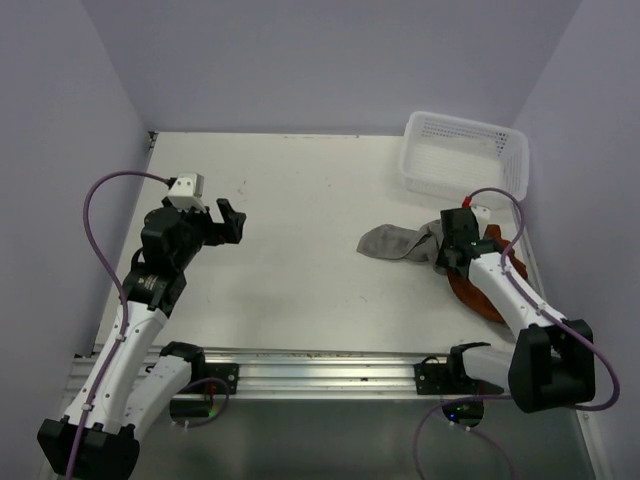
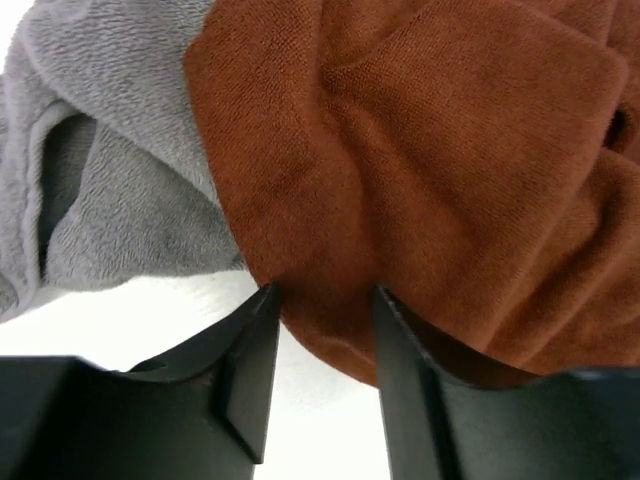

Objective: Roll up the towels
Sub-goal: Grab a towel with the right arm

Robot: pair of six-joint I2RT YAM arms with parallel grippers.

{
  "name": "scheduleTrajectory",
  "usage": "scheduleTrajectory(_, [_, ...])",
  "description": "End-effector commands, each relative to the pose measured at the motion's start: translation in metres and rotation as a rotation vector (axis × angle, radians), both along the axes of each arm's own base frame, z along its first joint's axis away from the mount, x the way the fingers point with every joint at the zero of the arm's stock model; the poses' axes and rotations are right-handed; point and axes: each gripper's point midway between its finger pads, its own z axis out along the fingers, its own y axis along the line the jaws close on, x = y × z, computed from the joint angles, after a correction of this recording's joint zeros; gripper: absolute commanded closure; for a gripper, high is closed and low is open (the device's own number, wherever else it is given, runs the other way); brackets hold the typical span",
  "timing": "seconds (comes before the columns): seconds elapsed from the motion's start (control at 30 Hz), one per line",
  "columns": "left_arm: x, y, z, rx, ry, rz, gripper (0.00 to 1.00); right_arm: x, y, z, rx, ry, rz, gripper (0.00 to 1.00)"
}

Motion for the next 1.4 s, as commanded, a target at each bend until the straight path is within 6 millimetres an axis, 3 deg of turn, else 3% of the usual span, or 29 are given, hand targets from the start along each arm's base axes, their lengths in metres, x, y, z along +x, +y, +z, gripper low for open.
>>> scheduleTrajectory(0.0, [0.002,-0.002,0.014,0.007,-0.053,-0.017,0.00,0.012,-0.005,-0.006,-0.010,-0.003,-0.020,0.57])
scheduleTrajectory(0.03, [0.001,-0.003,0.014,0.007,-0.052,-0.021,0.00,0.014,-0.005,-0.005,-0.010,-0.001,-0.028,0.64])
scheduleTrajectory(0.07, [0.001,-0.003,0.014,0.007,-0.053,-0.018,0.00,0.013,-0.007,-0.006,-0.019,0.008,-0.034,0.77])
scheduleTrajectory(0.17, [0.001,-0.003,0.014,0.009,-0.053,-0.020,0.00,0.013,-0.008,0.007,-0.014,-0.021,-0.038,0.89])
scheduleTrajectory(0.33, [0.001,-0.005,0.015,0.006,-0.054,-0.027,0.00,0.010,-0.016,0.057,-0.039,-0.137,-0.055,0.95])
scheduleTrajectory(0.5, [0.000,-0.006,0.014,0.005,-0.052,-0.033,0.00,0.004,-0.028,0.093,-0.097,-0.173,-0.090,1.00])
scheduleTrajectory(0.7, [0.000,-0.008,0.014,-0.001,-0.051,-0.044,0.00,0.013,-0.021,0.145,-0.071,-0.263,-0.039,1.00])
scheduleTrajectory(0.73, [0.000,-0.009,0.013,-0.002,-0.048,-0.047,0.00,0.017,-0.019,0.162,-0.061,-0.304,-0.020,1.00])
scheduleTrajectory(0.8, [0.000,-0.009,0.013,-0.002,-0.048,-0.050,0.00,0.018,-0.009,0.181,-0.020,-0.348,0.031,1.00])
scheduleTrajectory(0.83, [0.000,-0.010,0.013,-0.003,-0.048,-0.053,0.00,0.021,-0.006,0.199,-0.006,-0.391,0.051,1.00])
scheduleTrajectory(0.9, [0.000,-0.010,0.013,-0.002,-0.046,-0.052,0.00,0.022,0.009,0.214,0.052,-0.408,0.112,1.00])
scheduleTrajectory(0.93, [0.001,-0.008,0.013,0.000,-0.046,-0.043,0.00,0.024,0.015,0.234,0.075,-0.450,0.143,1.00])
scheduleTrajectory(1.1, [0.001,-0.006,0.014,0.002,-0.050,-0.033,0.00,0.033,0.068,0.281,0.269,-0.566,0.369,1.00])
scheduleTrajectory(1.27, [0.002,0.015,0.016,0.029,-0.051,0.087,0.00,0.047,0.127,0.310,0.505,-0.653,0.560,1.00])
scheduleTrajectory(1.37, [0.001,0.026,0.018,0.033,-0.058,0.148,0.00,0.053,0.167,0.316,0.635,-0.656,0.668,1.00])
